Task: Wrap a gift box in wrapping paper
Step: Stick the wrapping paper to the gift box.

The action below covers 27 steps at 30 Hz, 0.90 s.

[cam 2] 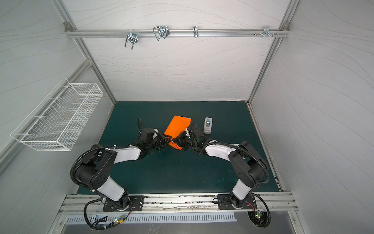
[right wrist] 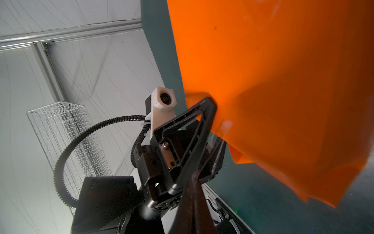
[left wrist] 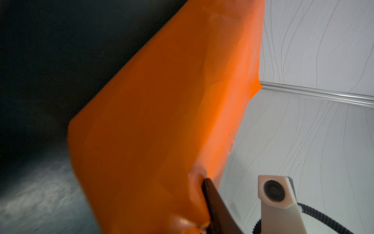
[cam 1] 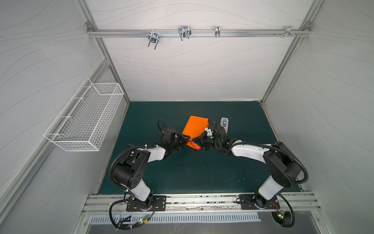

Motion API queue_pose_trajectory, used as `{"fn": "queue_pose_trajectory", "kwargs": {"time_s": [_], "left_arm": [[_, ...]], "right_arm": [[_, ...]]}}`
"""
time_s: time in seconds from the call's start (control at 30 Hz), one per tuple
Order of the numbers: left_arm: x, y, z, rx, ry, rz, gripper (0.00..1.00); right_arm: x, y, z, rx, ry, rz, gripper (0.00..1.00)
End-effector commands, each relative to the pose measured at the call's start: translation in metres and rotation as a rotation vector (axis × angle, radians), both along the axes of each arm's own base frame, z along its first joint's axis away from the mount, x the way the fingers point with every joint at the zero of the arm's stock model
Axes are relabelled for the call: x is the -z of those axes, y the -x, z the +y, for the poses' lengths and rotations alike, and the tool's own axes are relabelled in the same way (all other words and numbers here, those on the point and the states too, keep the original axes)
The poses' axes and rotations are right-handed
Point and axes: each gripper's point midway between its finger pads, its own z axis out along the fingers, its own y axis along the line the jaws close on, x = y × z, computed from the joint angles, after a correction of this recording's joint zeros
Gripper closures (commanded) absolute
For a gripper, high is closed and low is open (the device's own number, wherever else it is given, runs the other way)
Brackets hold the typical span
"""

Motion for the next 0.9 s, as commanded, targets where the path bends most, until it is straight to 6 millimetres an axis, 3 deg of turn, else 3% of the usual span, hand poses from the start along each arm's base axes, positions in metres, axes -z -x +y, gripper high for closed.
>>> {"fn": "queue_pose_trajectory", "kwargs": {"time_s": [0.0, 0.3, 0.87], "left_arm": [[0.02, 0.006, 0.006, -0.019, -0.02, 0.06, 0.68], [0.022, 0.006, 0.007, -0.02, -0.019, 0.063, 0.69], [0.02, 0.005, 0.009, -0.023, -0.022, 0.06, 0.68]], "right_arm": [[-0.004, -0.002, 0.011, 0.018, -0.061, 0.051, 1.0], [0.021, -0.005, 0.017, 0.029, -0.094, 0.119, 1.0], [0.043, 0.005, 0.016, 0.027, -0.133, 0.185, 1.0]]}}
